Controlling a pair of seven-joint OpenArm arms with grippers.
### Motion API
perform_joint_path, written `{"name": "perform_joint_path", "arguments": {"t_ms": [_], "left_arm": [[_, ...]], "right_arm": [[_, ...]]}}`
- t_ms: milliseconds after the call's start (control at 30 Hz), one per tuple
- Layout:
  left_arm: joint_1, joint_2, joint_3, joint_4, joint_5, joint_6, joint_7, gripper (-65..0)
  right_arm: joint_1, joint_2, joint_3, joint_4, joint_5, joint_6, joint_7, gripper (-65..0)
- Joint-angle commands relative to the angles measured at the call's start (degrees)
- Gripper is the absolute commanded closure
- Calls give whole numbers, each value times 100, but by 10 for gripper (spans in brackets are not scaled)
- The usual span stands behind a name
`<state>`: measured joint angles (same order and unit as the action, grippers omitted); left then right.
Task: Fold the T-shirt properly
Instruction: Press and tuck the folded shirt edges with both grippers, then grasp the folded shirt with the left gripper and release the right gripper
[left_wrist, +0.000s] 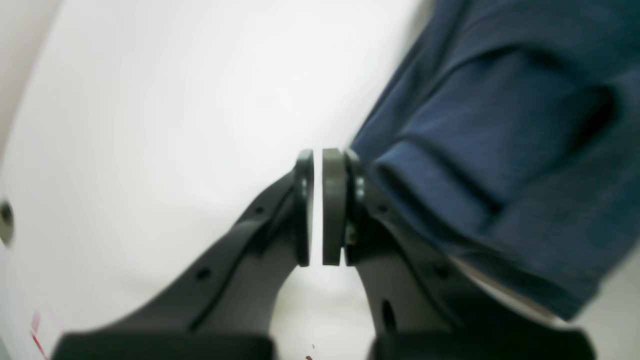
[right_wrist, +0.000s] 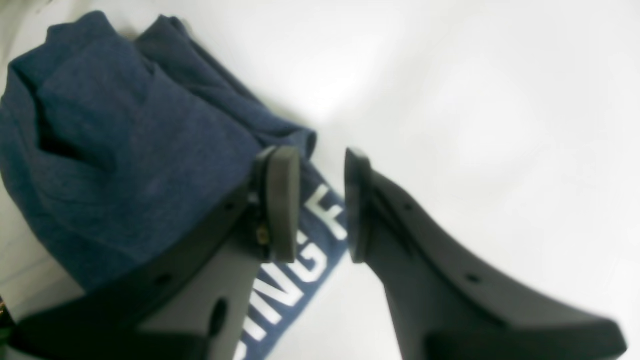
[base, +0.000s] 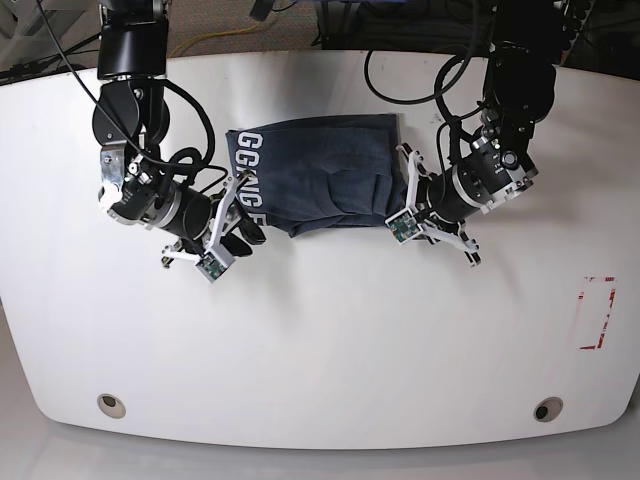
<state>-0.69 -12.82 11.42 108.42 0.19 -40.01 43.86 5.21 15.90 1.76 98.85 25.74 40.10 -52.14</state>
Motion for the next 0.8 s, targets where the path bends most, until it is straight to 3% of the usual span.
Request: {"name": "perform_joint_path", "arguments": {"t_ms": [0, 200, 400, 767], "left_arm": [[135, -6, 93, 266, -41, 1, -91, -21], [636, 240, 594, 310, -41, 1, -91, -19], [1084, 495, 1060, 301, -14, 1, -91, -19], [777, 381, 832, -341, -14, 1, -91, -21]], "right_arm": [[230, 67, 119, -25, 42, -10, 84, -151], [635, 111, 127, -1019, 42, -10, 128, -151], [784, 164, 75, -2171, 42, -10, 902, -152], [468, 357, 75, -2847, 51, -10, 1508, -147]]}}
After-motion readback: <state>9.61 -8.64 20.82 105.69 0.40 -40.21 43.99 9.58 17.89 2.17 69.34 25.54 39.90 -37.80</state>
